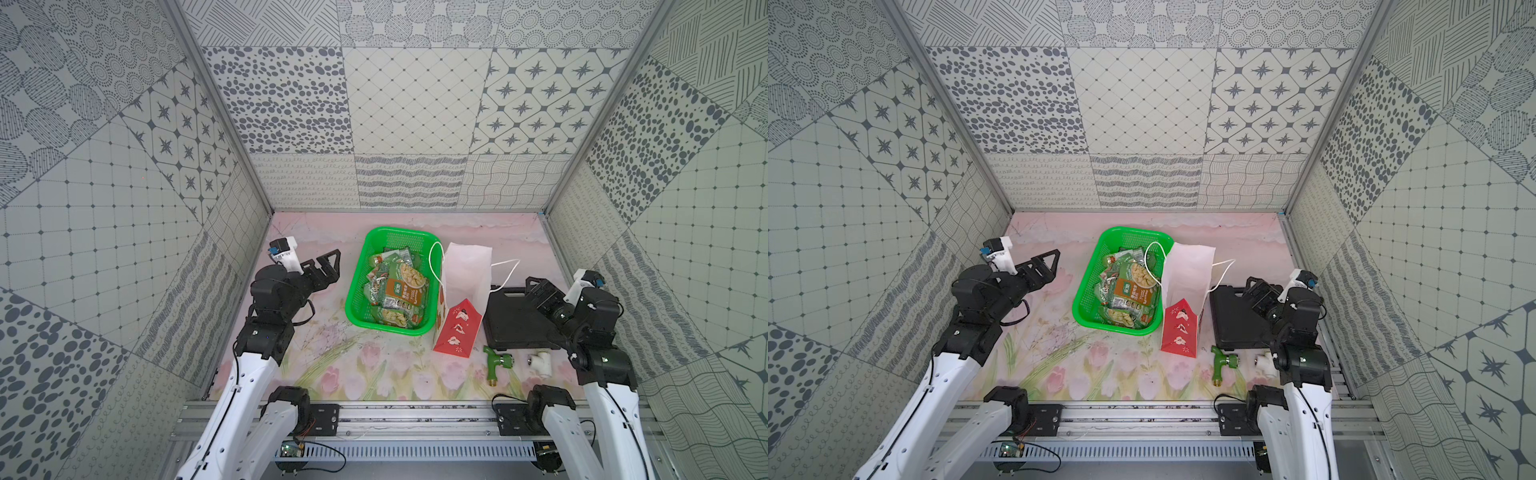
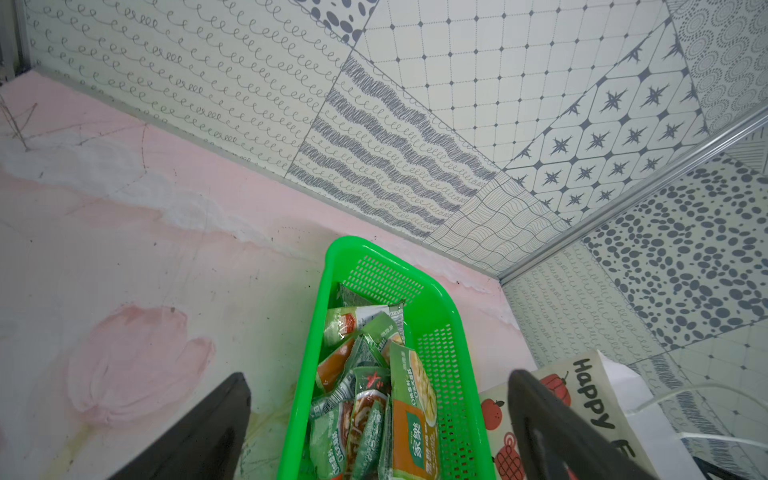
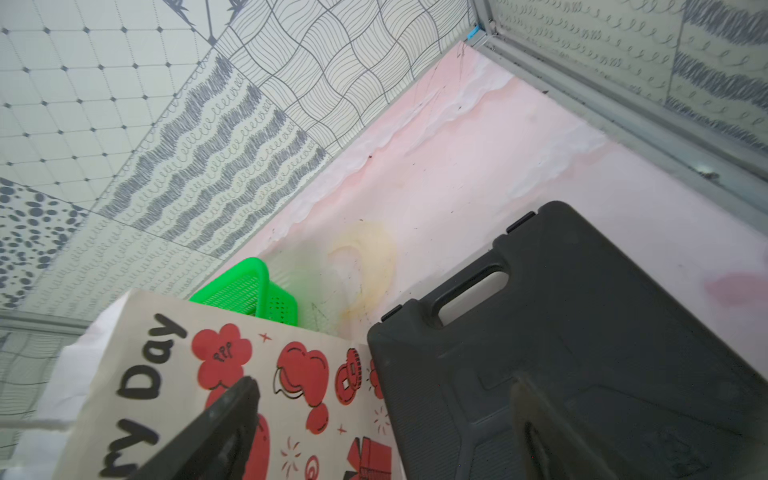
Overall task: Place the condiment packets inside the bag
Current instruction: Adjust the storage box at the center of the board.
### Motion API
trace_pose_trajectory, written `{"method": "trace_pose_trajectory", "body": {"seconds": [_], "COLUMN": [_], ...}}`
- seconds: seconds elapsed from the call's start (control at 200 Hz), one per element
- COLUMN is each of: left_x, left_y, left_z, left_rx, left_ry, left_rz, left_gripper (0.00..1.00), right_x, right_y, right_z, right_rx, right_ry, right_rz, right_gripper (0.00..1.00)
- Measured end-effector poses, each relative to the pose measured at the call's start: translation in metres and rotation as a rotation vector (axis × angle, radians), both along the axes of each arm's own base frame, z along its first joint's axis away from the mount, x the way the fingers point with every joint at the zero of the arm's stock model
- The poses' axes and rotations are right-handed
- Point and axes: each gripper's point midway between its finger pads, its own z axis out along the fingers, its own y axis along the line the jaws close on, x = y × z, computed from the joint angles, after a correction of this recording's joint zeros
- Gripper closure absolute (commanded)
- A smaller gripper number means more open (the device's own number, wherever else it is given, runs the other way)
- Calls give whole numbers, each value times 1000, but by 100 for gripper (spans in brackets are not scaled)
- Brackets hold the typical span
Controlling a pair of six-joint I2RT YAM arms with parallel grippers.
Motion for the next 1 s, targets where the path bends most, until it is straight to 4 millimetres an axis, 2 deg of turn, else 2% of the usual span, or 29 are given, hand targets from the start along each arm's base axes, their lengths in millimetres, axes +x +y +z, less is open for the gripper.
{"method": "trace_pose_trajectory", "body": {"seconds": [0.09,0.18,0.345,0.49,0.595,0.725,0.855,1.001], "left_x": [-7,-11,-14,-6,7,26,40,52], "left_y": [-7,-15,-26,-31,-36,-39,-38,-45], "left_z": [-5,0,20,19,7,-19,-52,-95], "left_rx": [-70,-124,-175,-184,-174,-131,-84,-7], "left_ry": [43,70,85,148,238,364,477,606], "left_rz": [-29,-68,-127,-147,-151,-144,-116,-109], "left_gripper": [0,0,1,4,9,14,16,18], "right_x": [-6,-16,-30,-43,-52,-54,-50,-41], "right_y": [8,15,26,31,34,39,41,47], "right_z": [12,24,69,101,124,138,138,131], "right_rx": [49,77,89,81,66,63,71,96], "right_ry": [-33,-60,-143,-193,-233,-250,-227,-182], "right_rz": [33,60,107,127,140,165,188,230], "right_gripper": [3,3,3,3,3,3,3,3]}}
